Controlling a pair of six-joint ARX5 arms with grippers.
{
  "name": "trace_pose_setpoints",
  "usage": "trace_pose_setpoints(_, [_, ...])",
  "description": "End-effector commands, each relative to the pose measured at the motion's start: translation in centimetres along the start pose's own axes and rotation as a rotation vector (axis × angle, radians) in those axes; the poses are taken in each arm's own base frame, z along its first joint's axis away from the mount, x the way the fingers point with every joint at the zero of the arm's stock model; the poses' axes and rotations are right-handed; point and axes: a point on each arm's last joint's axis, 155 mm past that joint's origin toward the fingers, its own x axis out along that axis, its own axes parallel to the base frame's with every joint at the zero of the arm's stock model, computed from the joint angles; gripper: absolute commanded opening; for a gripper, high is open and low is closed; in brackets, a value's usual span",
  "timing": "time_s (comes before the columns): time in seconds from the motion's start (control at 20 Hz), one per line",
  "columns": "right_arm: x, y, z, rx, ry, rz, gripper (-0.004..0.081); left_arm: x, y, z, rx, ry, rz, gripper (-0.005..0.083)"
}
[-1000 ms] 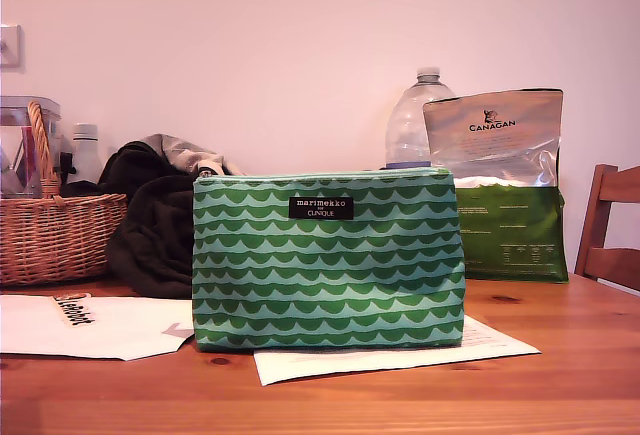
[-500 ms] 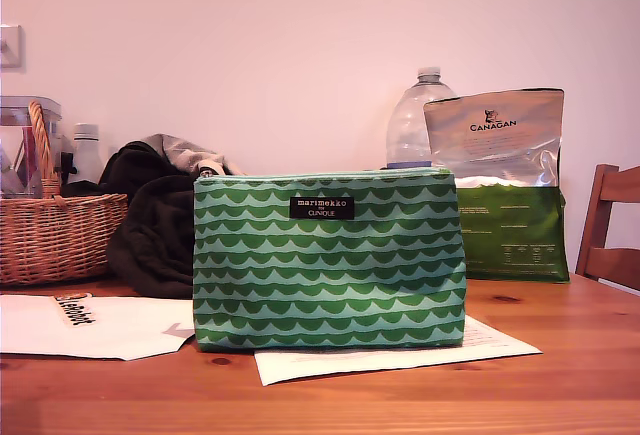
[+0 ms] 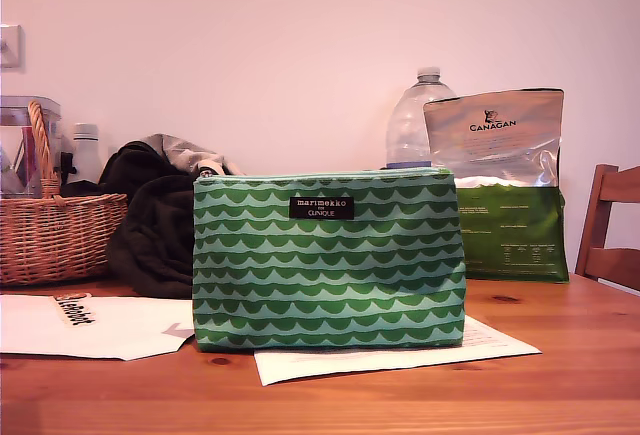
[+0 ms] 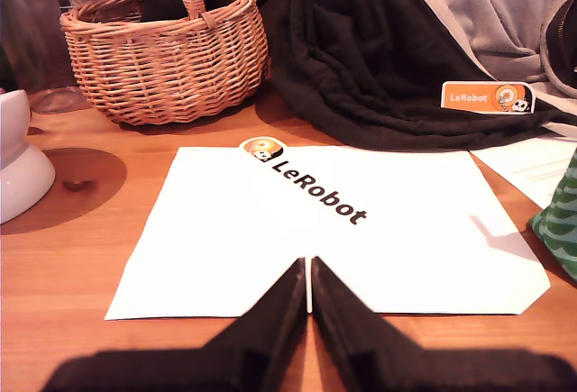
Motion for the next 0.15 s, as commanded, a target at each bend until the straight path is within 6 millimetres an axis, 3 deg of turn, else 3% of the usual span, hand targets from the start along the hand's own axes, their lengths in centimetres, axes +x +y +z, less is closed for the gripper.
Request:
trace_pose_setpoints(0.0, [0.07,0.27,-1.10,-0.004,0.022,0.010,-0.0013,0.09,0.14,-0.68,-0.001,0.016,0.005,-0.0019])
trace_pose_setpoints(0.1, [0.04,0.34,-1.76,-0.005,0.049,0.013,-0.0013,0.09,0.14,-0.68,-0.001,0.016,0.005,-0.0019])
